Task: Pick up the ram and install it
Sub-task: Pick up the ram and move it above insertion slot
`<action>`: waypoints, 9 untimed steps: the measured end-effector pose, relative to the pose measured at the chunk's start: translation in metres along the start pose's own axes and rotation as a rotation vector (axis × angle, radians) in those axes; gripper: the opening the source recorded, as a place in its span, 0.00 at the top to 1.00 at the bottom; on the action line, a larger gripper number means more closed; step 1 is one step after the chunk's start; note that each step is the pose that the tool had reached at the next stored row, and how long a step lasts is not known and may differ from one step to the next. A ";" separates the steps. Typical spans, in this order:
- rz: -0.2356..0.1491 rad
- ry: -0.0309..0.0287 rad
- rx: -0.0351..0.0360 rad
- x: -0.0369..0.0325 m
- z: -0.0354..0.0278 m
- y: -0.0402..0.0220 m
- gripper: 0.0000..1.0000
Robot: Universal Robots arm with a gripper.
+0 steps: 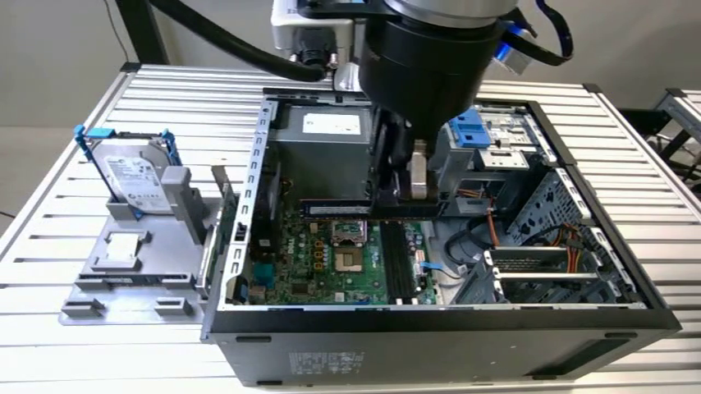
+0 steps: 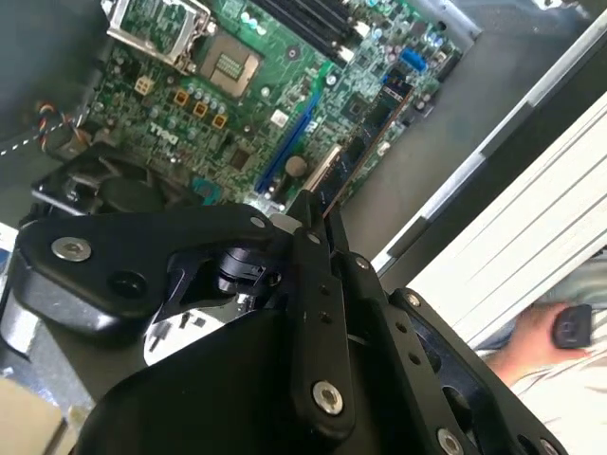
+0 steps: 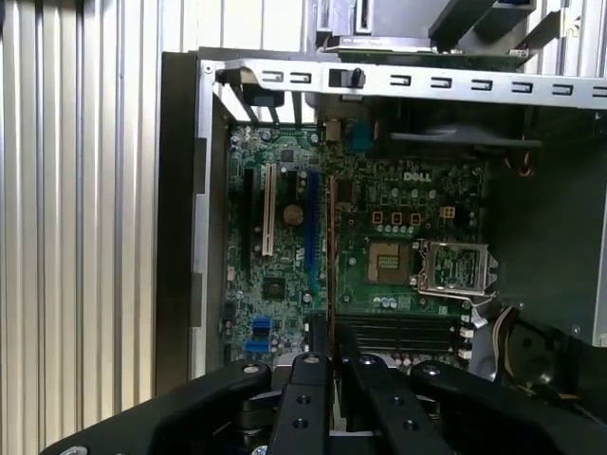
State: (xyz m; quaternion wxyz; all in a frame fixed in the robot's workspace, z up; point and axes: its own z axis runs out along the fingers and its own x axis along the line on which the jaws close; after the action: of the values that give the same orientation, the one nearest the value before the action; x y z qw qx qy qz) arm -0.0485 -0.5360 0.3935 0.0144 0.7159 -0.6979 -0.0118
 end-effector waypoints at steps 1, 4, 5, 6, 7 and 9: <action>0.000 -0.0002 -0.0005 0.0001 -0.0001 -0.0037 1.00; 0.000 0.0000 -0.0018 0.0004 -0.0005 -0.0140 1.00; -0.001 0.0000 -0.0022 0.0005 -0.0006 -0.0176 1.00; -0.001 -0.0001 -0.0025 0.0006 -0.0008 -0.0207 1.00; -0.001 -0.0001 -0.0028 0.0006 -0.0009 -0.0236 1.00; -0.001 -0.0001 -0.0033 0.0008 -0.0011 -0.0299 1.00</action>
State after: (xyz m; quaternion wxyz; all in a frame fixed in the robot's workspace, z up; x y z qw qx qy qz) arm -0.0186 -0.5360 0.3935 0.0155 0.7163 -0.6975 -0.0130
